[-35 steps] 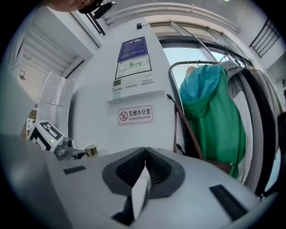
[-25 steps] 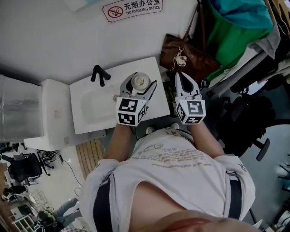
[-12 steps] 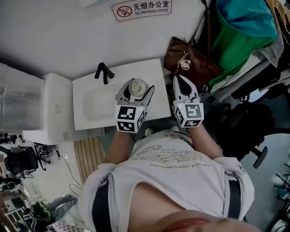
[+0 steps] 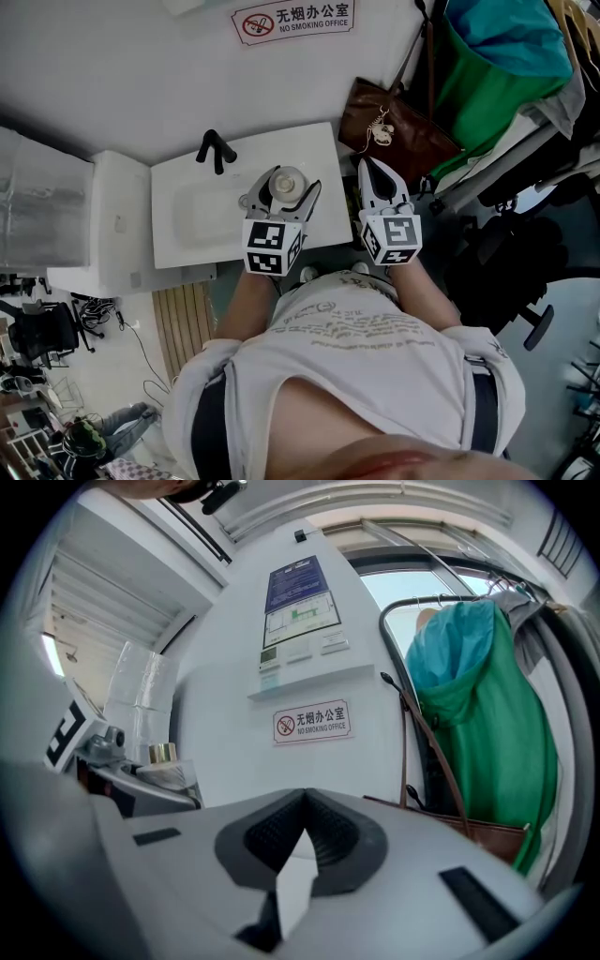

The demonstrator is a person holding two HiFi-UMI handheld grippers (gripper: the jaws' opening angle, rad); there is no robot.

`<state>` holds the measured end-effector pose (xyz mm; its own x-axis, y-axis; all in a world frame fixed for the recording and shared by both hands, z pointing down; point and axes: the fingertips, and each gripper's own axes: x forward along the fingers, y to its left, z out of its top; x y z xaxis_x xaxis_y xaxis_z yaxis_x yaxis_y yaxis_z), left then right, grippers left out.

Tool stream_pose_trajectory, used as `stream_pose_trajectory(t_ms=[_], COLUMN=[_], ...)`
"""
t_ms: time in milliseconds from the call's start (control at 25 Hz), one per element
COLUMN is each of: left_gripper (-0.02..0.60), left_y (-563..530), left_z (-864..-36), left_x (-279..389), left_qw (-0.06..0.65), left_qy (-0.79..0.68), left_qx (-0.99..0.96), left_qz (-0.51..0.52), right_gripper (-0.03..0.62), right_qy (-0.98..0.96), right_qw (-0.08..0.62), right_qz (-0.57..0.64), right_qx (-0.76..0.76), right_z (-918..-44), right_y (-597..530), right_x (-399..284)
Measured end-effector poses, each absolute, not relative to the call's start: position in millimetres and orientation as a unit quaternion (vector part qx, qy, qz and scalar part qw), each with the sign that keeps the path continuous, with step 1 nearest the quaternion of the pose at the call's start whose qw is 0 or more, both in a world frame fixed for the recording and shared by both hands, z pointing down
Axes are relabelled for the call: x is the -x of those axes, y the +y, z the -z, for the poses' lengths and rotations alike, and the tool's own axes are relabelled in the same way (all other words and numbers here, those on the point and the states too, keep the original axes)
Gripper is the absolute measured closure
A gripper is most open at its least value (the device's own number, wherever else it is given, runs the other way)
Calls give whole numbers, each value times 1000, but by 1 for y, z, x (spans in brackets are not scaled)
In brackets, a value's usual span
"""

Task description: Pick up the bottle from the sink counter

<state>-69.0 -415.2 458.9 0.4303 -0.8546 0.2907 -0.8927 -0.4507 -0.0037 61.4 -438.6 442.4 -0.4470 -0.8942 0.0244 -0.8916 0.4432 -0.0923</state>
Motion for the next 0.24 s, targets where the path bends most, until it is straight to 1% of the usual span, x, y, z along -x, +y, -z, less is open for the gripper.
stream_pose_trajectory(t_ms=[240], left_gripper=[233], left_y=[-411], left_z=[-461], left_x=[66], left_qw=[77], left_qy=[-516], left_qx=[-843], left_qz=[-128], right_gripper=[569], right_qy=[849], right_qw=[15], right_qz=[46], right_qx=[526], right_z=[-442], right_y=[-436], right_x=[-63])
